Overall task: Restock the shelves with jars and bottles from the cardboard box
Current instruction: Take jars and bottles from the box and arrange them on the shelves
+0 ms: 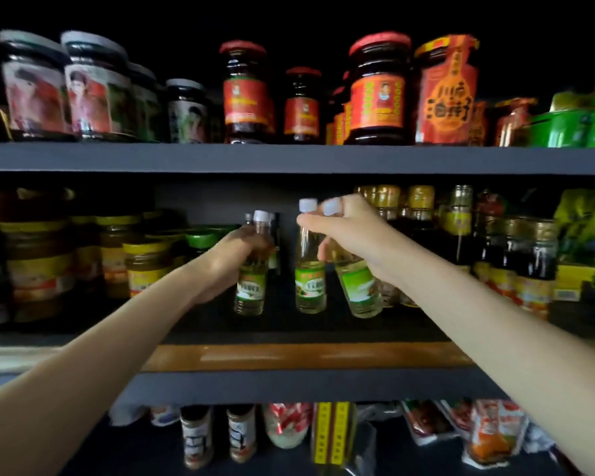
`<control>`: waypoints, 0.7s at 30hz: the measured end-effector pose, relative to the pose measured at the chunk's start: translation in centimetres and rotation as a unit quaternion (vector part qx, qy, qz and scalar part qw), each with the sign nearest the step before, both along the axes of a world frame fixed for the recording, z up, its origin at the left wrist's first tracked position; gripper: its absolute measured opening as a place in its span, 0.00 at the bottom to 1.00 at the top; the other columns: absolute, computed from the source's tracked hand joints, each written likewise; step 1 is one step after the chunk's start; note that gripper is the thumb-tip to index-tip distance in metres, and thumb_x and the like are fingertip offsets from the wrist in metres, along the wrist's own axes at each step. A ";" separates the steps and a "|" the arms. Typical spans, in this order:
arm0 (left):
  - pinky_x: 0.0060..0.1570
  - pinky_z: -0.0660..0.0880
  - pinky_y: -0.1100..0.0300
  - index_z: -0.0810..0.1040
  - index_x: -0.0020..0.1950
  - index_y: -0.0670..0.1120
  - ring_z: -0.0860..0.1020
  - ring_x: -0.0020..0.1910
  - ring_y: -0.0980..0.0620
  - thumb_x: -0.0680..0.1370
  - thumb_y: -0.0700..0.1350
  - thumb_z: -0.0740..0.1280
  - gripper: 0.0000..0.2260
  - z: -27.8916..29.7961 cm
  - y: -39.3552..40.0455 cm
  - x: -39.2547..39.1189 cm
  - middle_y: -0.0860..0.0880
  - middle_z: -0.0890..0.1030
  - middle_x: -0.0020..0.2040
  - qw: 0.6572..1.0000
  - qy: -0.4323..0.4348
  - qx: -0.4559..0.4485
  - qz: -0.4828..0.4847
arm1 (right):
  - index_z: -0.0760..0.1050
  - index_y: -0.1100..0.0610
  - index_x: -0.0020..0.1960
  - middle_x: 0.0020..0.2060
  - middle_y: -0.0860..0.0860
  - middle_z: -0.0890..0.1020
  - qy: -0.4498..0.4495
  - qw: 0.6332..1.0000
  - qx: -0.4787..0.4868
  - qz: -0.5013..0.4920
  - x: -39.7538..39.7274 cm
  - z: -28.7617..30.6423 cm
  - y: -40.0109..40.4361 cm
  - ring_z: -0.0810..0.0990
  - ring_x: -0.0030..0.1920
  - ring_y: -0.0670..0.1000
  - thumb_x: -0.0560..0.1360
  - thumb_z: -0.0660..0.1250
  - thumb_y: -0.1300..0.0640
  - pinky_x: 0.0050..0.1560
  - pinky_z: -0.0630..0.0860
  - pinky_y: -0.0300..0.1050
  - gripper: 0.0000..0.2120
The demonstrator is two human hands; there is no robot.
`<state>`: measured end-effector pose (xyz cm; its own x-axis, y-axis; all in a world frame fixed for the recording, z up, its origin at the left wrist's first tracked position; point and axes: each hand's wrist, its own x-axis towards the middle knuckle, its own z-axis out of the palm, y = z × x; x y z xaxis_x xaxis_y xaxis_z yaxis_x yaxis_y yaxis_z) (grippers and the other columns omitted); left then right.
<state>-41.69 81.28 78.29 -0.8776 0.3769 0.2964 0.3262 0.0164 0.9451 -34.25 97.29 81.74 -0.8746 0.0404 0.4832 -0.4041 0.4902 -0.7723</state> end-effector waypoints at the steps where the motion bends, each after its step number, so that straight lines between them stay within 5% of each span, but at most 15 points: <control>1: 0.51 0.74 0.52 0.75 0.57 0.41 0.77 0.51 0.45 0.78 0.35 0.59 0.10 0.1 -0.9 -1.0 0.41 0.78 0.52 1.000 0.008 -0.016 0.005 | 0.71 0.61 0.57 0.50 0.54 0.78 -0.028 0.999 -0.022 -0.009 -1.5 0.0 -1.1 0.76 0.25 0.47 0.75 0.68 0.54 0.31 0.74 0.37 0.16; 6: 0.53 0.74 0.51 0.73 0.62 0.43 0.76 0.57 0.44 0.79 0.39 0.62 0.12 0.1 -2.6 -5.0 0.44 0.79 0.57 0.991 0.045 -0.111 0.064 | 0.59 0.61 0.66 0.57 0.54 0.71 -0.109 0.991 -0.064 -0.054 -7.5 -0.6 -3.9 0.74 0.28 0.46 0.76 0.67 0.57 0.19 0.68 0.32 0.24; 9: 0.47 0.71 0.53 0.73 0.60 0.45 0.76 0.54 0.45 0.79 0.41 0.62 0.10 -0.2 -2.2 -6.1 0.45 0.78 0.56 0.984 0.040 -0.155 0.073 | 0.62 0.59 0.59 0.56 0.55 0.74 -0.119 0.988 -0.069 -0.068 -10.2 -1.2 -3.8 0.76 0.29 0.48 0.75 0.68 0.58 0.22 0.69 0.35 0.18; 13: 0.51 0.72 0.51 0.72 0.59 0.47 0.75 0.57 0.46 0.80 0.41 0.61 0.09 0.0 -1.8 -7.0 0.46 0.77 0.58 0.985 0.025 -0.161 0.064 | 0.65 0.57 0.50 0.52 0.59 0.80 -0.122 0.985 -0.077 -0.094 -12.3 -1.9 -3.2 0.78 0.34 0.54 0.73 0.70 0.56 0.34 0.72 0.47 0.14; 18: 0.57 0.75 0.48 0.73 0.54 0.49 0.76 0.57 0.46 0.78 0.38 0.63 0.07 -0.4 -2.3 -7.7 0.45 0.78 0.55 0.983 0.017 -0.168 0.072 | 0.66 0.61 0.62 0.52 0.58 0.78 -0.167 0.982 -0.065 -0.063 -12.2 -1.9 -2.7 0.75 0.27 0.48 0.73 0.71 0.56 0.23 0.71 0.37 0.23; 21: 0.56 0.75 0.50 0.73 0.48 0.49 0.76 0.56 0.47 0.76 0.37 0.66 0.08 -1.3 -2.5 -7.6 0.45 0.78 0.54 0.977 0.015 -0.199 0.072 | 0.67 0.60 0.60 0.44 0.55 0.77 -0.206 0.977 0.019 -0.060 -12.1 -2.3 -2.5 0.75 0.27 0.48 0.69 0.74 0.56 0.22 0.72 0.36 0.24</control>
